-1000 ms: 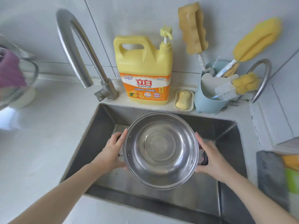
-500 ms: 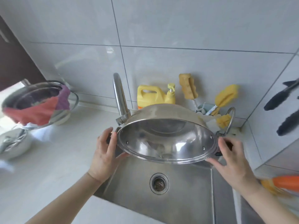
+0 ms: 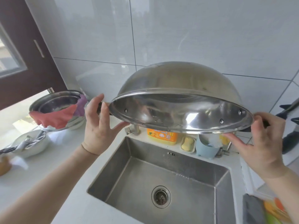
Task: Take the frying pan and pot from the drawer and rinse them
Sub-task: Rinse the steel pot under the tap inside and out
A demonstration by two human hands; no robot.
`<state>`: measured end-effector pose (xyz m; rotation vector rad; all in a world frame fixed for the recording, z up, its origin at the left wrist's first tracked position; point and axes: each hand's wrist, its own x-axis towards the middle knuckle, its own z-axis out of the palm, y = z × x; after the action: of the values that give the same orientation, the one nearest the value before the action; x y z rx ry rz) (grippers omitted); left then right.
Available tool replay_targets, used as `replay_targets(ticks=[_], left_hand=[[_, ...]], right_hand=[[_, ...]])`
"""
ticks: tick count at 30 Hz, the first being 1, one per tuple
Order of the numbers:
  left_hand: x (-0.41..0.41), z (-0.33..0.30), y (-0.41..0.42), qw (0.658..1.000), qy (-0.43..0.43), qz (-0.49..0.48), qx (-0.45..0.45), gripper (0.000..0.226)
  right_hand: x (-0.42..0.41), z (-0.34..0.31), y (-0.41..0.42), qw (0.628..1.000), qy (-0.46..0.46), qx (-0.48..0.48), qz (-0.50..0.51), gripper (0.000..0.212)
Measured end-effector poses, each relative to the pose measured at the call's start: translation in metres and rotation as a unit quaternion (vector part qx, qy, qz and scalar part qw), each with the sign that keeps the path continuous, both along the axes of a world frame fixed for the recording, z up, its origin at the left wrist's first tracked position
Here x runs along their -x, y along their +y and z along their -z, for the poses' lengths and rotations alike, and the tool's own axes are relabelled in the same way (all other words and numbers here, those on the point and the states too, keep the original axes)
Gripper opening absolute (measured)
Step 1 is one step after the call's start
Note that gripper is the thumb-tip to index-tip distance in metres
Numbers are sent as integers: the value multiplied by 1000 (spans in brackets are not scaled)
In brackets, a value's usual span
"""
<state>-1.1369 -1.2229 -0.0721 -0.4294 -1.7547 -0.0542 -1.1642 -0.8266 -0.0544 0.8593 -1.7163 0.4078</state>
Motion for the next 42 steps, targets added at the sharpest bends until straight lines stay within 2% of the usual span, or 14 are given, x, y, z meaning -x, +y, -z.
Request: replay_targets(ticks=[3, 5, 7, 9, 10, 13, 15, 18, 22, 25, 28, 30, 34, 42], left_hand=[[0, -8, 1, 1000, 1, 1, -1, 107], [0, -8, 2, 1000, -20, 2, -4, 104], [0, -3, 2, 997, -72, 13, -8, 108], [-1, 7, 4, 986, -162, 36, -22, 120], [-2, 14, 4, 976, -211, 45, -32, 124], [-5, 37, 8, 934, -344, 68, -64, 129], [-6, 52, 11, 903, -413, 84, -82, 134], [-9, 67, 14, 843, -522, 83, -96, 140], [0, 71, 15, 718, -684, 81, -102, 140], [9, 74, 11, 624, -774, 76, -77, 132], [12, 80, 4, 566, -819, 70, -61, 122], [12, 81, 2, 551, -830, 68, -53, 119], [16, 79, -2, 544, -834, 78, -39, 118], [25, 65, 11, 544, -824, 158, 13, 116]], right_hand=[[1, -5, 0, 1000, 6, -1, 10, 63], [0, -5, 0, 1000, -18, -2, 13, 65], [2, 1, 3, 996, -83, -11, 0, 77], [0, 6, 6, 984, -175, -20, -30, 80], [0, 10, 9, 974, -222, -27, -38, 87], [5, 26, 20, 927, -366, -75, -27, 132], [7, 37, 27, 890, -446, -90, -32, 137], [10, 49, 36, 821, -565, -75, -42, 131], [16, 64, 42, 742, -662, -100, -31, 127], [19, 80, 42, 651, -750, -107, -42, 121], [17, 103, 41, 587, -804, -74, -65, 120], [14, 115, 38, 564, -820, -48, -81, 120], [2, 116, 34, 545, -834, -3, -85, 114], [-58, 94, 39, 548, -832, 72, -52, 104]])
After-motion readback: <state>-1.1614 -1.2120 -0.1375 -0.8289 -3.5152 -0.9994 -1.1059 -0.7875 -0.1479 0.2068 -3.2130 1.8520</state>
